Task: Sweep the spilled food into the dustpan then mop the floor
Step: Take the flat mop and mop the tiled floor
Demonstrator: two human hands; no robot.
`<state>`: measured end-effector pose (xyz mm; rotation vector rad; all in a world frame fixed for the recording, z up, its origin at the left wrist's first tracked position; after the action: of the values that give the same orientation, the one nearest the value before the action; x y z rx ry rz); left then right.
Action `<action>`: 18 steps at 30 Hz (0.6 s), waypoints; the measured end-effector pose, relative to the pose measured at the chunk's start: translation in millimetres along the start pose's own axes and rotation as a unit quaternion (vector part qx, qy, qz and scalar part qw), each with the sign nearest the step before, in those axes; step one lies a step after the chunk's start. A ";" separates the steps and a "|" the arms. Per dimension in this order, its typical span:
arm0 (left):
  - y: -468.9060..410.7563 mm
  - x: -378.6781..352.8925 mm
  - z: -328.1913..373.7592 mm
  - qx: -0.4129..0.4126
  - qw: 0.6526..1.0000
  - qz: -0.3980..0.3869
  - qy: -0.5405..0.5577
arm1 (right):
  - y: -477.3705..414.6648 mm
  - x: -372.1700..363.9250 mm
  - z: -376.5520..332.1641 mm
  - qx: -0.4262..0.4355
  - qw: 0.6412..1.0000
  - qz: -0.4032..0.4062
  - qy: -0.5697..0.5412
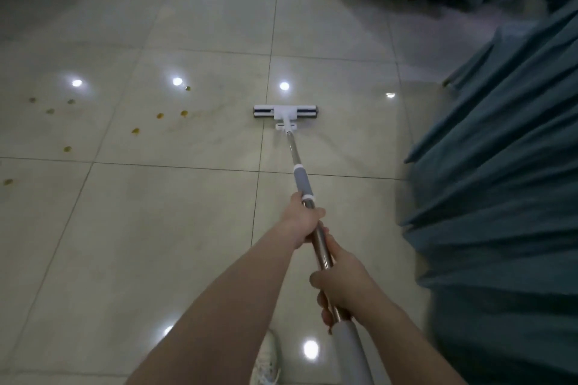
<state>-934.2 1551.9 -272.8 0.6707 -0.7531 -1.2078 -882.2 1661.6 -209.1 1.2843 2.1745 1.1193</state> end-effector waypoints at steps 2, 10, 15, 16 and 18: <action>-20.6 26.3 10.9 -0.014 1.000 0.006 -0.025 | -22.4 -18.8 -18.9 -0.011 1.000 -0.007 -0.023; 13.9 93.1 -10.5 -0.026 0.996 0.045 -0.071 | 6.7 -92.7 -27.0 -0.033 0.998 -0.042 -0.024; 96.3 86.2 -98.7 -0.012 0.998 0.056 -0.021 | 91.3 -108.9 33.7 -0.011 0.995 -0.074 0.063; 116.1 84.2 -125.0 -0.010 0.998 0.058 -0.006 | 111.5 -115.5 52.0 -0.005 0.992 -0.080 0.098; 162.2 83.1 -177.4 -0.012 0.998 0.062 0.019 | 159.0 -132.0 93.7 -0.001 0.984 -0.095 0.148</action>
<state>-684.9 1518.1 -235.7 0.6178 -0.7370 -1.0864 -664.9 1632.5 -150.9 0.9325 2.4452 1.3015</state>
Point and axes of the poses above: each hand's wrist, its own y-axis away from the middle knuckle, its own x-axis out of the back of the hand, z = x × y, the point moved 6 cm from there along -y, towards the middle knuckle, and after that the axes turned 12 degrees about -y, right-handed, at the moved point
